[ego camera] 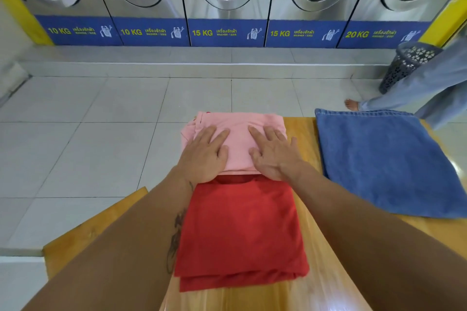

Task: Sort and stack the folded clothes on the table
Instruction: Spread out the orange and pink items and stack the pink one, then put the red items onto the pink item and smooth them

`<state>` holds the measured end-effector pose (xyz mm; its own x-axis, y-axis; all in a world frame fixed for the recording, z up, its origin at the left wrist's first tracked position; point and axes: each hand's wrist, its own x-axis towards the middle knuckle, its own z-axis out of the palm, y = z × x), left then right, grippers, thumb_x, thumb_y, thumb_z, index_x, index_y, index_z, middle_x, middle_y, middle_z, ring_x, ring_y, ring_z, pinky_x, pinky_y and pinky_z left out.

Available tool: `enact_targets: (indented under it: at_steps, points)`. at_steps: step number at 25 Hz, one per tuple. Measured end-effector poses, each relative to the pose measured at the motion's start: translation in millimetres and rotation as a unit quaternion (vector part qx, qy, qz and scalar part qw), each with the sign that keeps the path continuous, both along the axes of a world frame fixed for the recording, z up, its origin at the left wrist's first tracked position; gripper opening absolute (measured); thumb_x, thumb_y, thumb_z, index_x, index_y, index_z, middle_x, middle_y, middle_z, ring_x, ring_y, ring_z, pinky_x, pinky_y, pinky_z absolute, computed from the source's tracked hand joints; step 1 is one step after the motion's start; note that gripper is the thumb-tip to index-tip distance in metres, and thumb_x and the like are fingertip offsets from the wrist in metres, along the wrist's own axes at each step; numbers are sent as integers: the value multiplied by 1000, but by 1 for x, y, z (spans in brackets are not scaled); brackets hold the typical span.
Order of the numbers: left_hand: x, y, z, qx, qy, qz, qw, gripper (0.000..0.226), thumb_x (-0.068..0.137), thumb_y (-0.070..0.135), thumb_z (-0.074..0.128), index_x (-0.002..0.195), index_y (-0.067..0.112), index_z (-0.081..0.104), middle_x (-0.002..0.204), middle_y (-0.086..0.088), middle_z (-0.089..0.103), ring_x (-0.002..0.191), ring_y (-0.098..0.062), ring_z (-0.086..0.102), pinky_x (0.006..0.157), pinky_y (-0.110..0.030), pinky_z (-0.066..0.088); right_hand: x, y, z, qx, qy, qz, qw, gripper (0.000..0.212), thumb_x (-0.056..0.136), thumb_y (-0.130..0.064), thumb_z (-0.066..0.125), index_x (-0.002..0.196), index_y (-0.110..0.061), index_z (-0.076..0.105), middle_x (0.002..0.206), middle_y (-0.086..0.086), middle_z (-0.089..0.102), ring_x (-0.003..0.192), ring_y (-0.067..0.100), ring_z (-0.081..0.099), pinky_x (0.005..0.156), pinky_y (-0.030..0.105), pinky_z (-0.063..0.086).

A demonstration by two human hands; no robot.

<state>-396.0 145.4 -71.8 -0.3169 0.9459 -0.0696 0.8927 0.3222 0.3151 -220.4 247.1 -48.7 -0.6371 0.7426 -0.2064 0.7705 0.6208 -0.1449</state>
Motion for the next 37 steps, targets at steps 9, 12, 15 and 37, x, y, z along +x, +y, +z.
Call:
enact_targets:
  at_steps: [9,12,15,37]
  points:
    - [59,-129,23,53,-123,206,969,58,96,34,42,151,26,27,153,-9,32,138,-30,33,112,-44,32,64,-77,27,-118,198,-170,958,71,91,-31,51,154,-18,22,148,18,38,133,37,42,110,44,35]
    - [83,-155,24,-14,-201,252,947,70,92,41,44,154,25,15,141,-13,42,129,-35,41,108,-47,36,82,-115,24,-218,197,-221,930,84,77,-32,54,152,-25,17,123,18,54,107,38,58,94,46,48]
    - [101,-166,33,-23,-191,234,953,79,87,33,50,155,22,10,135,-13,45,124,-33,43,103,-43,38,90,-138,27,-242,213,-240,916,76,75,-24,55,146,-21,27,114,9,58,101,29,58,86,38,48]
    - [28,-63,137,243,-279,163,915,72,80,7,58,144,36,40,136,-2,52,121,-21,54,107,-40,43,35,-38,121,-173,452,-156,861,64,80,-5,67,137,-30,51,131,-6,54,112,12,53,89,16,44]
